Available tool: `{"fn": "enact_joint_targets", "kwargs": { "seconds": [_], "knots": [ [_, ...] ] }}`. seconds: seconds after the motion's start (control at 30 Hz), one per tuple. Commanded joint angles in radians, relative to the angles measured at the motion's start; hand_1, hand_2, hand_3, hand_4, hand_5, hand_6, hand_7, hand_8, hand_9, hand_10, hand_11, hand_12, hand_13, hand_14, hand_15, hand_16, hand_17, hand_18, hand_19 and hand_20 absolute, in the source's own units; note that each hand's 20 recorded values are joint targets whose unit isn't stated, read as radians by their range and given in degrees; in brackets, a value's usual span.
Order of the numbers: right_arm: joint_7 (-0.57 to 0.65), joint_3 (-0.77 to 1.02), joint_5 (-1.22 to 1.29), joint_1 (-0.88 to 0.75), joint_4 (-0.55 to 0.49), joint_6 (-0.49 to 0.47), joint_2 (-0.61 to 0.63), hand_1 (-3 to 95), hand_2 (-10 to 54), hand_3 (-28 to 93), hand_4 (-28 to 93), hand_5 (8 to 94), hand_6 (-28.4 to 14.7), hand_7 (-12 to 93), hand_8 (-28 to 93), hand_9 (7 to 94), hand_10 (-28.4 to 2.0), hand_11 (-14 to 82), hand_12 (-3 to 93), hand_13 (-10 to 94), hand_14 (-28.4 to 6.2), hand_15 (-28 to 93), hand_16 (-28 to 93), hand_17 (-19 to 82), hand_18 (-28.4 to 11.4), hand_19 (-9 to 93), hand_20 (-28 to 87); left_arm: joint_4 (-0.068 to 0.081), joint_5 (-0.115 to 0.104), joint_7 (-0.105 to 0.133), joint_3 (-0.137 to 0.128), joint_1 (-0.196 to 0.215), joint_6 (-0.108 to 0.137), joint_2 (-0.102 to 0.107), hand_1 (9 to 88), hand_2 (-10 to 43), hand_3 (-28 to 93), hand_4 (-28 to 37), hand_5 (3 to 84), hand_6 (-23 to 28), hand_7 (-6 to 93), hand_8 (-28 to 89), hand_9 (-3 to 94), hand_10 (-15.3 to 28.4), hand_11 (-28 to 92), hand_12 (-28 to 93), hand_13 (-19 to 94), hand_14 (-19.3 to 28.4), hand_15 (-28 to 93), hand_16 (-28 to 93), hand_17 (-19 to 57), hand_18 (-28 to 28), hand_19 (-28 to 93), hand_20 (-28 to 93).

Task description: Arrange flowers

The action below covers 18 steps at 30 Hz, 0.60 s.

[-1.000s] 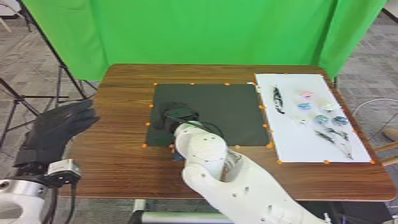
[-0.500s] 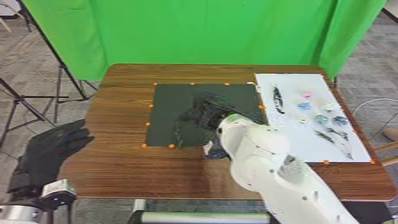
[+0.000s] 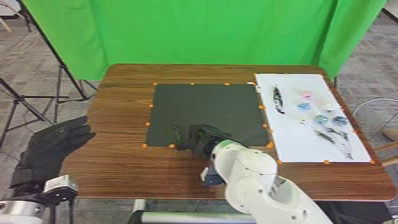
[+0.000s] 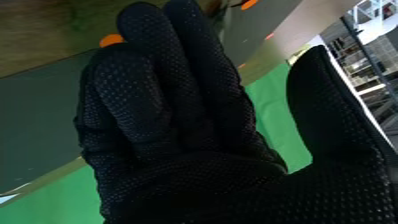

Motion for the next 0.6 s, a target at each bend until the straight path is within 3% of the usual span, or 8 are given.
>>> {"fn": "enact_joint_targets", "kwargs": {
  "seconds": [0.03, 0.13, 0.37, 0.6],
  "knots": [
    [-0.044, -0.017, -0.101, 0.03, -0.055, 0.031, 0.057, 18.2, 15.1, 74, -20, 73.1, -10.0, 24, -9, 73.8, -23.4, 31.6, 20.9, 64, -19.7, 74, 21, 26, -28.4, 86, 22, -0.004, -0.019, 0.044, 0.011, 0.049, 0.02, 0.027, 25.6, 6.5, 82, -16.6, 45.9, 14.0, 13.2, -8, 38.5, 22.3, 35, 9, 28, 28.4, 58, -12, -9.9, 21.4, 57, 11],
    [-0.052, 0.033, -0.075, 0.017, -0.132, 0.05, 0.151, 18.3, 14.4, 74, -19, 72.1, -10.5, 23, -9, 72.5, -24.0, 31.2, 20.8, 64, -19.8, 74, 21, 26, -28.4, 86, 22, -0.012, -0.029, 0.073, 0.004, 0.083, 0.036, 0.033, 25.6, 6.5, 81, -16.6, 45.9, 14.0, 13.1, -8, 38.5, 22.3, 35, 9, 28, 28.4, 58, -12, -9.8, 21.4, 56, 11],
    [-0.04, 0.348, -0.071, -0.179, -0.231, 0.165, 0.38, 20.2, 11.0, 74, -19, 68.0, -11.6, 22, -8, 68.8, -25.4, 31.3, 21.0, 62, -20.3, 74, 21, 26, -28.4, 86, 21, -0.019, -0.043, 0.104, -0.016, 0.134, 0.052, 0.039, 25.5, 6.4, 82, -16.6, 45.9, 14.0, 13.1, -8, 38.4, 22.2, 35, 9, 28, 28.4, 58, -12, -9.9, 21.4, 56, 11],
    [0.043, 0.633, -0.068, -0.378, -0.167, 0.224, 0.442, 22.8, 7.2, 77, -20, 64.2, -13.3, 22, -8, 64.2, -26.5, 32.8, 21.1, 59, -21.1, 75, 20, 26, -28.4, 86, 20, -0.02, -0.033, 0.099, -0.021, 0.143, 0.044, 0.032, 25.3, 6.2, 82, -16.6, 45.5, 13.8, 13.1, -8, 37.9, 22.1, 35, 9, 27, 28.4, 58, -12, -9.9, 21.4, 56, 11]
  ]
}}
